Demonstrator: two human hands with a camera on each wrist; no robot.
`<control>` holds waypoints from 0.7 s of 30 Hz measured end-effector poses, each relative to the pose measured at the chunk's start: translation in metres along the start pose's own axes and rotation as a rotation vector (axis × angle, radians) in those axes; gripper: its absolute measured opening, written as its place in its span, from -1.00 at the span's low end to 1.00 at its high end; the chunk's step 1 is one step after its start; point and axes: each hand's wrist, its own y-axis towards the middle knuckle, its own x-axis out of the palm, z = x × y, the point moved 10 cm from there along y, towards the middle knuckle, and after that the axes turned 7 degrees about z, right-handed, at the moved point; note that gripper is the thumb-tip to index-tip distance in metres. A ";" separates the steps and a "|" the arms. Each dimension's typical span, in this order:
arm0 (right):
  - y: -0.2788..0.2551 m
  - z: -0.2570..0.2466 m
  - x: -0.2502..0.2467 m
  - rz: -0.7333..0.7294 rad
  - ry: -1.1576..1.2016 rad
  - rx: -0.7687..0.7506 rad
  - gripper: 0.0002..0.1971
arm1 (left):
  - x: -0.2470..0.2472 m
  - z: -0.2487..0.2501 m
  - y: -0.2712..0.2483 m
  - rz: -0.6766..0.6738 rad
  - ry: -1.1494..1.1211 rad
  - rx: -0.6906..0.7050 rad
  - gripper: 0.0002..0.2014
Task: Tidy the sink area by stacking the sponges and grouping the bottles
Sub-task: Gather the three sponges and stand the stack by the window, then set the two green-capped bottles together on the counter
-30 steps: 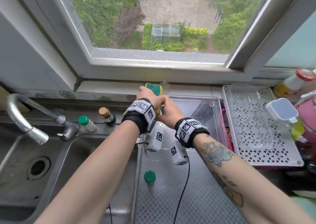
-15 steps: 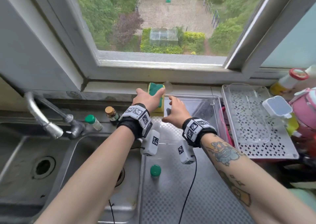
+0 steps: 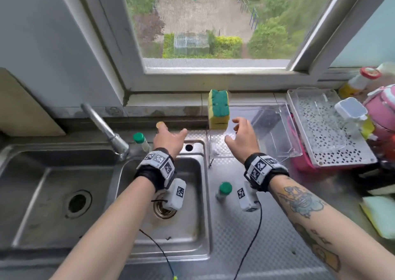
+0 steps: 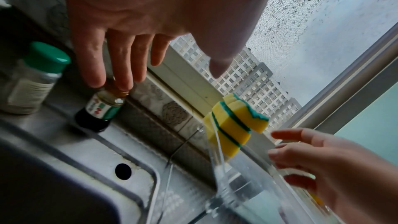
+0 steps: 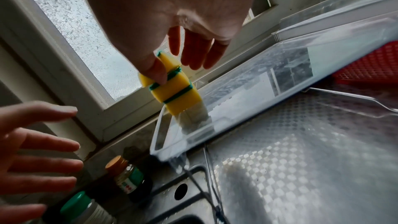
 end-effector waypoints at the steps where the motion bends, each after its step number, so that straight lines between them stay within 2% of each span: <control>1: -0.007 -0.005 -0.002 0.020 -0.001 -0.007 -0.57 | -0.003 -0.008 0.002 0.005 0.018 0.007 -0.36; 5: -0.042 -0.019 0.002 0.073 -0.002 -0.042 -0.80 | -0.013 -0.039 0.008 0.030 0.041 0.018 -0.54; 9: -0.081 -0.020 0.017 0.069 -0.051 -0.115 -0.87 | -0.020 -0.069 0.015 0.057 0.090 0.002 -0.39; 12: -0.103 -0.007 0.035 0.014 -0.137 -0.128 -0.81 | -0.028 -0.076 0.024 0.085 0.118 0.024 -0.29; 16: -0.120 0.022 0.050 -0.084 -0.228 -0.008 -0.62 | -0.025 -0.088 0.051 0.072 0.164 0.020 -0.17; 19: -0.132 0.038 0.061 -0.185 -0.293 0.066 -0.48 | -0.016 -0.094 0.082 0.099 0.199 0.071 -0.17; 21: -0.137 0.048 0.068 -0.245 -0.326 0.114 -0.47 | -0.007 -0.097 0.099 0.103 0.243 0.101 -0.27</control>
